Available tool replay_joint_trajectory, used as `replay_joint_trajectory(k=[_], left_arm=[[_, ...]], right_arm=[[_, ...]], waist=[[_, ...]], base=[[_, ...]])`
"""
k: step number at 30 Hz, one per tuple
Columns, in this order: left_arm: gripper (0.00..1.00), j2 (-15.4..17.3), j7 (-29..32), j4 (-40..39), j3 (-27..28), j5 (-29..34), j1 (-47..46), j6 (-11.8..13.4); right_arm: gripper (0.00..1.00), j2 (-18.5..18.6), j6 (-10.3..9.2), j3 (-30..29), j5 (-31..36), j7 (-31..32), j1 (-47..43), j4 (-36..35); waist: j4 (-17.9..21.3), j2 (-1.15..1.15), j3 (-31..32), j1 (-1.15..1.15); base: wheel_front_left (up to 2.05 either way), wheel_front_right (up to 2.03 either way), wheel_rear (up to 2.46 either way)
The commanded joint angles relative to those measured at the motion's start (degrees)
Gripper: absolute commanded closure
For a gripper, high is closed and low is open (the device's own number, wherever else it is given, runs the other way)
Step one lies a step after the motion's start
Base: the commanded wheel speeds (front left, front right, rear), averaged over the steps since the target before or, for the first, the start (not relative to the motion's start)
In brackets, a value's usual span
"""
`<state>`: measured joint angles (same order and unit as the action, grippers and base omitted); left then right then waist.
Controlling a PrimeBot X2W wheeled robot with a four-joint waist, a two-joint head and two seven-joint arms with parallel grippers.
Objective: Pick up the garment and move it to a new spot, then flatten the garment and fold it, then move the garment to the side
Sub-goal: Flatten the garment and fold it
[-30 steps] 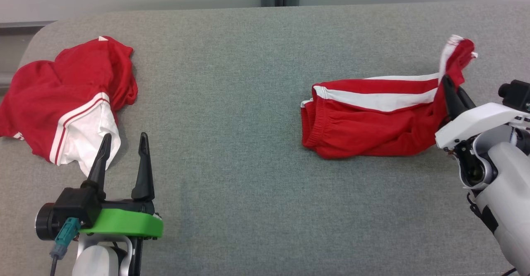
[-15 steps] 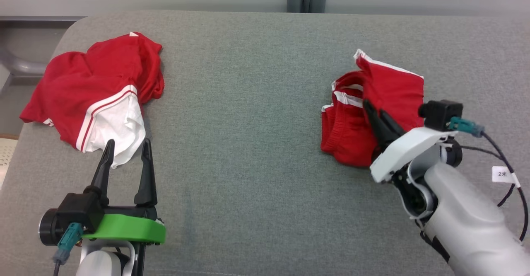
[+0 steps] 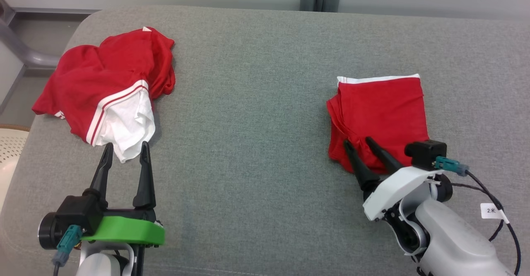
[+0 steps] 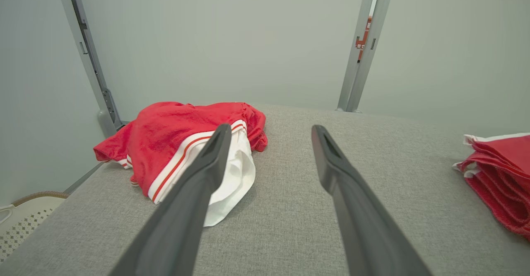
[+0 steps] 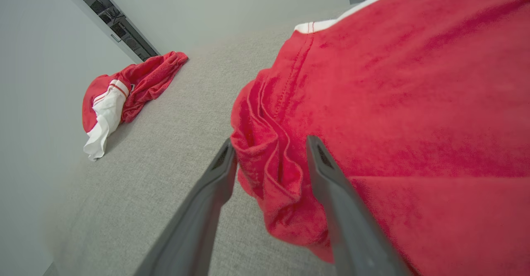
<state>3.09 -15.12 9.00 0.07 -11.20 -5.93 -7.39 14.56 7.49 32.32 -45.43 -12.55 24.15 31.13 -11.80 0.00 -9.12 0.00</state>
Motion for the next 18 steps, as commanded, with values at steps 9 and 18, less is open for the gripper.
replay_joint_trajectory(k=[9,18], left_arm=[[0.00,0.35,-0.03,0.18,-0.64,0.12,0.32,-0.19],[0.00,0.75,-0.03,0.20,-1.24,-0.01,-0.21,-0.19]], right_arm=[[0.00,4.46,0.01,-8.67,0.67,-2.35,-0.54,-2.31],[1.00,7.09,0.01,-12.98,5.88,-2.64,0.26,1.02]], waist=[[1.04,0.00,0.51,0.00],[0.50,0.00,-0.25,0.00]], base=[[0.00,0.00,0.00],[0.00,0.00,0.00]])
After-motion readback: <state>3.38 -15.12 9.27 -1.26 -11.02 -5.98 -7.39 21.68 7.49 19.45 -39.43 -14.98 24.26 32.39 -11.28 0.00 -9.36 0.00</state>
